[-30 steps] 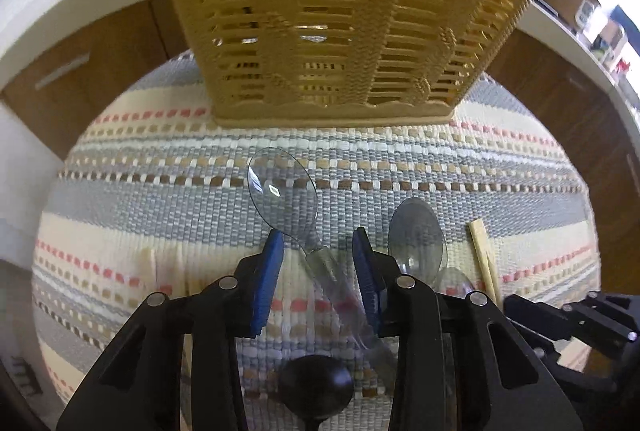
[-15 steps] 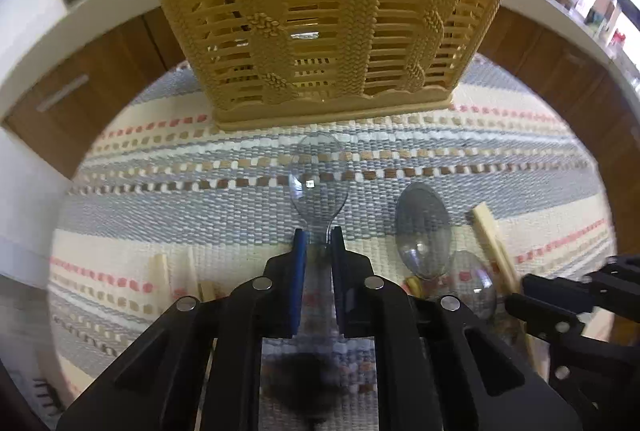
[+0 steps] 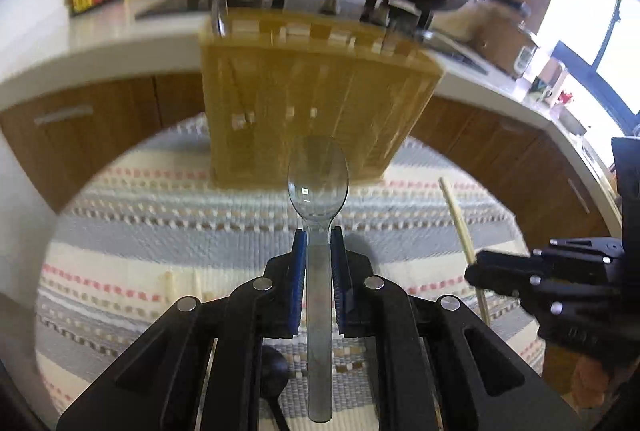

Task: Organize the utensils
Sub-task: 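Carry the spoon and chopsticks into the yellow basket and open both tools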

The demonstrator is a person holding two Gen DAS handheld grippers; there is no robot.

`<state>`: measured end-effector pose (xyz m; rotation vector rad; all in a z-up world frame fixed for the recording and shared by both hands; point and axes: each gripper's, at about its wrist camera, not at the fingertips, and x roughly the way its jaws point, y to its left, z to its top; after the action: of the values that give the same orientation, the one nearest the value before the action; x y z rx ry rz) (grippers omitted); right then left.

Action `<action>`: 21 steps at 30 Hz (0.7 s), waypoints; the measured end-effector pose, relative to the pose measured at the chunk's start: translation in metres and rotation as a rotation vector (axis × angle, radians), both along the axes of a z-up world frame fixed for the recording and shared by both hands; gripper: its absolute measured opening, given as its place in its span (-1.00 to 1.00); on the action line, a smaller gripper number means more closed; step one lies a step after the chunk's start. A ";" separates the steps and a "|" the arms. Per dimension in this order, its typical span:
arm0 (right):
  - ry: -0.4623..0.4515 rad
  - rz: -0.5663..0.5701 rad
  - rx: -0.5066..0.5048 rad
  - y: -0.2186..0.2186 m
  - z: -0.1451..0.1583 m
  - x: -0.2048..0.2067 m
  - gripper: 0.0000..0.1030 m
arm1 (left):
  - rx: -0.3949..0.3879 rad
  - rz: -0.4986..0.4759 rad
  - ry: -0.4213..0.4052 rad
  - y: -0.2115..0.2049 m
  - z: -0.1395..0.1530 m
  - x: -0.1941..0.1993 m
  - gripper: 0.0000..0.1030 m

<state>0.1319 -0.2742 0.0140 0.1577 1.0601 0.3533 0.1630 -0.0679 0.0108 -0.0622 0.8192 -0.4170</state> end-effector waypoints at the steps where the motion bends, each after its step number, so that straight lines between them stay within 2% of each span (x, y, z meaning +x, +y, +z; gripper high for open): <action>1: -0.031 -0.003 0.008 -0.002 0.008 -0.001 -0.79 | -0.006 0.003 -0.014 0.003 0.007 -0.002 -0.81; 4: -0.134 -0.018 0.025 -0.005 0.038 -0.003 -0.79 | -0.042 0.010 -0.076 0.011 0.034 -0.008 -0.81; 9: -0.287 -0.031 0.053 0.003 0.080 0.003 -0.79 | -0.108 0.033 -0.232 0.029 0.091 -0.008 -0.81; 13: -0.416 -0.054 0.063 0.003 0.110 0.016 -0.79 | -0.132 0.046 -0.336 0.029 0.124 0.000 -0.81; 17: -0.544 -0.117 0.027 0.002 0.133 0.034 -0.79 | -0.155 0.054 -0.429 0.026 0.141 0.015 -0.81; 19: -0.590 -0.143 0.015 0.000 0.138 0.046 -0.79 | -0.205 0.041 -0.496 0.028 0.147 0.020 -0.81; 21: -0.650 -0.179 -0.018 -0.002 0.143 0.055 -0.79 | -0.291 0.017 -0.557 0.034 0.146 0.025 -0.80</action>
<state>0.1870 -0.2758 0.1572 0.1090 0.4026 0.2084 0.1876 -0.0340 0.1573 -0.2129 0.2056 -0.5042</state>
